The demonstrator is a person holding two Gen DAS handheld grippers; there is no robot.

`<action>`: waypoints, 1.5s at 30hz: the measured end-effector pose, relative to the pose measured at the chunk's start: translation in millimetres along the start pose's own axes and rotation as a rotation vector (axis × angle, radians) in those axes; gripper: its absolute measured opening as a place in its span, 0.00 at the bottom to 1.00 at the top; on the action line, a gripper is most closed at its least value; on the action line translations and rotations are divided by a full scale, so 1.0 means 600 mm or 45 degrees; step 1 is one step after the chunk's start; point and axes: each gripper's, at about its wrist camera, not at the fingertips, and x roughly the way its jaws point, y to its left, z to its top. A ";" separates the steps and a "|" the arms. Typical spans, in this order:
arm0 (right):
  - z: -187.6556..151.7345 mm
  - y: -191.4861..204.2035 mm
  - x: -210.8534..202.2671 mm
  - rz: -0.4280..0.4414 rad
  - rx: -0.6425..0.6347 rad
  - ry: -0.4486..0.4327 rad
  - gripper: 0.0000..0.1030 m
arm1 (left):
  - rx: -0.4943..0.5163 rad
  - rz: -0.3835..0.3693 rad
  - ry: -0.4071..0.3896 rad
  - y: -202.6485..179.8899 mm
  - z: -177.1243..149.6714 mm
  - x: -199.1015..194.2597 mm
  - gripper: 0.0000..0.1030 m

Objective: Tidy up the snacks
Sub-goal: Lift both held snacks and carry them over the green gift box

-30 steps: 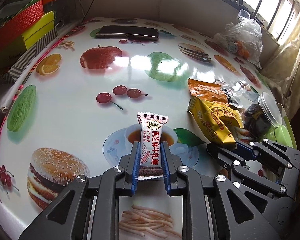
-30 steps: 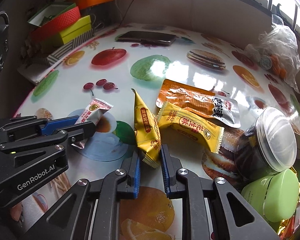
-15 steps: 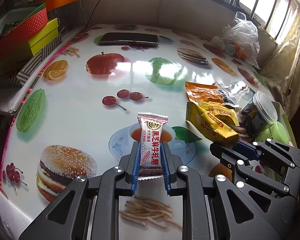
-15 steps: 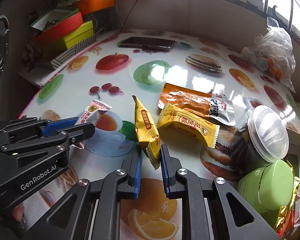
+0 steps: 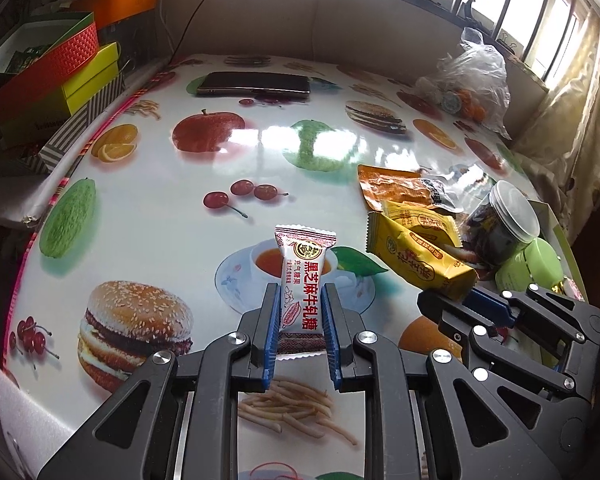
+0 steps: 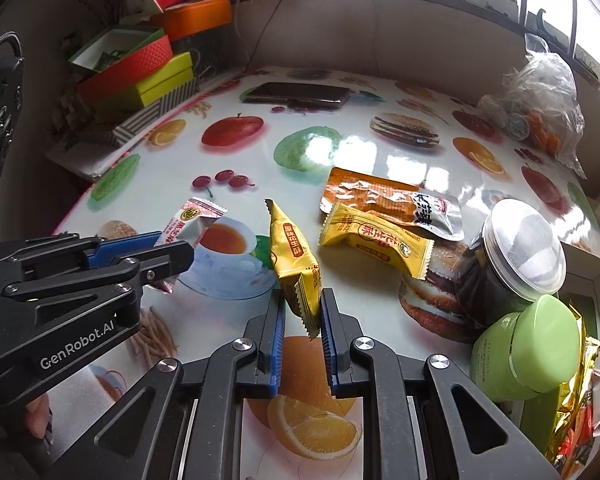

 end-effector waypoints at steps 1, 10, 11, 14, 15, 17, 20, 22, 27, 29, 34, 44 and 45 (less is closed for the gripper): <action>-0.001 -0.001 -0.003 0.000 0.005 -0.003 0.16 | 0.003 0.000 -0.002 -0.002 0.000 -0.002 0.21; -0.008 -0.009 -0.032 -0.005 0.039 -0.044 0.16 | 0.024 -0.013 -0.025 -0.020 -0.003 -0.020 0.21; -0.008 -0.011 -0.036 -0.005 0.042 -0.050 0.16 | 0.027 -0.015 -0.026 -0.022 -0.003 -0.023 0.21; -0.010 -0.015 -0.047 -0.007 0.058 -0.065 0.16 | 0.039 -0.020 -0.034 -0.029 -0.003 -0.029 0.21; -0.011 -0.016 -0.051 -0.009 0.062 -0.071 0.16 | 0.042 -0.021 -0.039 -0.032 -0.002 -0.031 0.21; -0.012 -0.019 -0.059 -0.010 0.068 -0.083 0.16 | 0.048 -0.025 -0.046 -0.037 -0.001 -0.036 0.21; -0.013 -0.024 -0.073 -0.013 0.081 -0.102 0.16 | 0.059 -0.032 -0.056 -0.045 0.001 -0.043 0.21; -0.013 -0.028 -0.082 -0.017 0.087 -0.115 0.16 | 0.066 -0.036 -0.063 -0.051 0.003 -0.047 0.21; -0.015 -0.036 -0.109 -0.021 0.105 -0.158 0.16 | 0.086 -0.050 -0.083 -0.068 0.010 -0.060 0.21; -0.015 -0.041 -0.121 -0.028 0.112 -0.176 0.16 | 0.099 -0.061 -0.095 -0.077 0.013 -0.067 0.21; -0.016 -0.060 -0.148 -0.053 0.141 -0.212 0.16 | 0.125 -0.091 -0.111 -0.103 0.020 -0.077 0.21; -0.030 -0.109 -0.196 -0.108 0.221 -0.280 0.16 | 0.197 -0.142 -0.134 -0.164 0.033 -0.091 0.21; -0.033 -0.114 -0.201 -0.115 0.231 -0.286 0.16 | 0.204 -0.146 -0.135 -0.171 0.035 -0.091 0.21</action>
